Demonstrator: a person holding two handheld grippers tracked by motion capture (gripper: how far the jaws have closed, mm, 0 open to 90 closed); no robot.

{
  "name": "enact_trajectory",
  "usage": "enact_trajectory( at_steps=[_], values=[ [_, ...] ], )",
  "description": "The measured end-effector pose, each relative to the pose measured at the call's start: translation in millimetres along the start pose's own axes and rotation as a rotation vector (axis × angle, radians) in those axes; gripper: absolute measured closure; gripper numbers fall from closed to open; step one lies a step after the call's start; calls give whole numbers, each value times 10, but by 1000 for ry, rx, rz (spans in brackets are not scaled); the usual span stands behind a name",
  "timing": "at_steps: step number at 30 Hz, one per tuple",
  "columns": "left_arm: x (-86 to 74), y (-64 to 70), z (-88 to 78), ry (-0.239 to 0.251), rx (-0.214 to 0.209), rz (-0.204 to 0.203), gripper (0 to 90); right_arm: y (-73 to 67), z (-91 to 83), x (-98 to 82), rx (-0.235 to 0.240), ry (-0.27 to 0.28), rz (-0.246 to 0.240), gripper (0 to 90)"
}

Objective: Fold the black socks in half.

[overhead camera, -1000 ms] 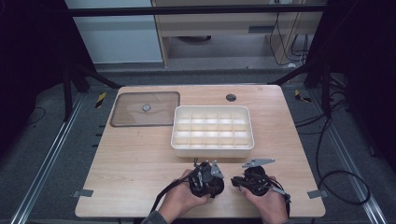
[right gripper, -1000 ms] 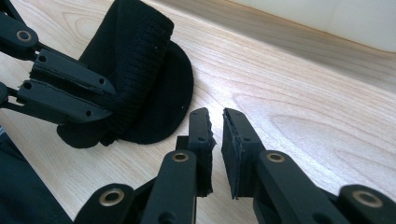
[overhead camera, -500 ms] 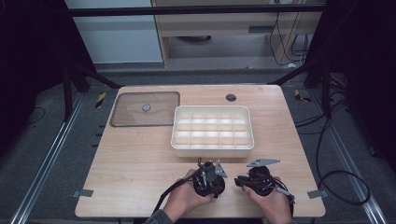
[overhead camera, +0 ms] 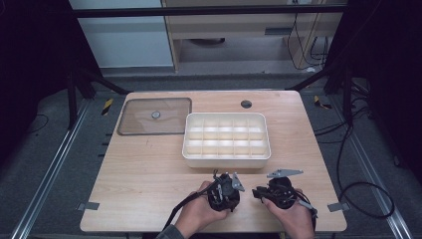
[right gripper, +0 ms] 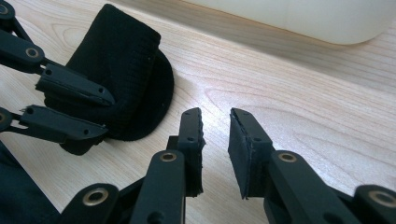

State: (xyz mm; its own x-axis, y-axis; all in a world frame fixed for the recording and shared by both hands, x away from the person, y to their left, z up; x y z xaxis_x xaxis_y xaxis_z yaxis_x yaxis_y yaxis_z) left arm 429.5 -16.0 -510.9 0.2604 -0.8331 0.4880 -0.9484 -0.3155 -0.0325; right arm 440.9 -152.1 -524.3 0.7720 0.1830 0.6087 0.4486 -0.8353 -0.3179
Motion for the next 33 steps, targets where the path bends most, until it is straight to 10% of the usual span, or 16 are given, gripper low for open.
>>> enact_trajectory(
  at_steps=[15, 33],
  values=[
    [113, 45, -98, 28, -48, -34, 662, 57, -93, 18, -14, 11, 11, 713],
    [161, 20, 31, 22, -70, -38, 782, 101, -126, 24, -24, 20, 17, 697]
  ],
)
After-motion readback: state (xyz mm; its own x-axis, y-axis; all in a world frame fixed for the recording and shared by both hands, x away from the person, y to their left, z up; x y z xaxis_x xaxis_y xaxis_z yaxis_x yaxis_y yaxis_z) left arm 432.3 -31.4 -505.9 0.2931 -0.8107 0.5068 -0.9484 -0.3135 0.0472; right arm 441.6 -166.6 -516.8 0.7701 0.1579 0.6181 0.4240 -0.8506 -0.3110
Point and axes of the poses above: each handheld gripper's, and its own axes: z roughly forward along the jaws, x roughly out of its top, y roughly to its right, the point moved 7 cm from there along z, roughly forward along the jaws, and after that the axes turned 5 degrees about z, right-handed, at the moved point
